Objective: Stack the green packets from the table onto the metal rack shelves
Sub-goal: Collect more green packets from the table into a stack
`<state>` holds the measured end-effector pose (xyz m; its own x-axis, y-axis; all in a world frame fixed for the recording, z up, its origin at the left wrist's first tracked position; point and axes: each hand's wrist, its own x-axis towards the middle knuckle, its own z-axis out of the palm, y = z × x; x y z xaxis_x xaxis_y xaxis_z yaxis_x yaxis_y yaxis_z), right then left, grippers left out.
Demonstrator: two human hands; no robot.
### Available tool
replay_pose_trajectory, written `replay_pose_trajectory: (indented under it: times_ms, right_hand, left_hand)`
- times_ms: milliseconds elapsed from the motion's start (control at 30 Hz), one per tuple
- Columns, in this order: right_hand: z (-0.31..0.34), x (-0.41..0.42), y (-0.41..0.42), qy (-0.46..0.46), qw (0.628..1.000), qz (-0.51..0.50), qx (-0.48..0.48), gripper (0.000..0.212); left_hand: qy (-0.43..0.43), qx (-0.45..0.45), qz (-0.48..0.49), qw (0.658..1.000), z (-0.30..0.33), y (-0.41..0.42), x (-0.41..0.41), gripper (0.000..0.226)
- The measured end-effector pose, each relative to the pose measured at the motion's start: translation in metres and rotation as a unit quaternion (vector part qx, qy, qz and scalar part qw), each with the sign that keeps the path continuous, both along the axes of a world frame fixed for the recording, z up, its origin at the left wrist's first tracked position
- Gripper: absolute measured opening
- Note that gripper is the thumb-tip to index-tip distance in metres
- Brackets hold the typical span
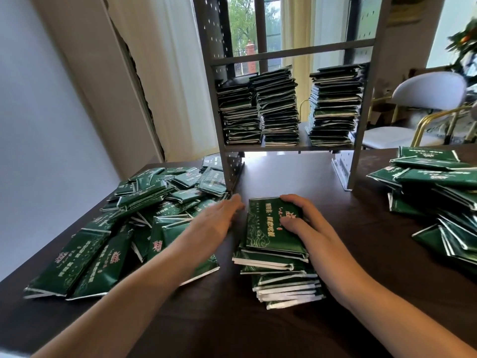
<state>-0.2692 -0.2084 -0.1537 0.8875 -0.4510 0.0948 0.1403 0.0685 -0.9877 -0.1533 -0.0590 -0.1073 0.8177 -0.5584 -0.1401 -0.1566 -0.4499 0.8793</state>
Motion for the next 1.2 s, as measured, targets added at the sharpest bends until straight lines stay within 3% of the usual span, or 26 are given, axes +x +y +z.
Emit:
replay_pose_trajectory:
  times_ms: [67,100,200,333,467,600,833,900,1067,1200]
  right_hand:
    - [0.000,0.000,0.001,0.002,1.000,0.005,0.003,0.029]
    - [0.000,0.000,0.002,0.002,1.000,0.008,0.007,0.029]
    - [0.002,-0.002,0.004,0.002,1.000,0.011,0.008,0.027]
    - [0.006,-0.007,0.009,0.003,0.999,0.046,-0.007,0.043]
    - [0.010,-0.005,0.014,0.000,0.998,0.054,-0.030,0.040]
    - [0.014,-0.001,0.019,0.014,0.998,0.053,-0.039,0.039]
    - [0.016,0.008,0.037,0.022,0.996,0.069,-0.055,0.041]
    - [0.013,0.010,0.038,0.019,0.997,0.068,-0.042,0.040]
    - [0.005,0.012,0.031,0.000,0.999,0.046,-0.023,0.045]
    - [0.001,0.012,0.032,-0.006,0.999,0.046,-0.022,0.051]
  left_hand:
    - [-0.212,0.175,-0.004,0.962,-0.001,0.020,0.012,0.040]
    - [-0.263,0.259,0.003,0.929,0.000,0.029,0.016,0.048]
    - [-0.266,0.401,0.013,0.876,-0.010,0.050,0.026,0.066]
    - [-0.262,0.428,0.013,0.865,-0.021,0.064,0.026,0.080]
    - [-0.278,0.381,0.039,0.881,-0.022,0.070,0.027,0.094]
    - [-0.234,0.361,0.055,0.901,-0.020,0.080,0.032,0.104]
    - [-0.206,0.207,0.094,0.952,-0.016,0.093,0.048,0.100]
    - [-0.186,0.149,0.102,0.966,-0.015,0.091,0.047,0.091]
    - [-0.059,-0.083,0.102,0.990,0.004,0.089,0.036,0.023]
    - [0.023,-0.191,0.117,0.974,0.026,0.080,0.022,0.013]
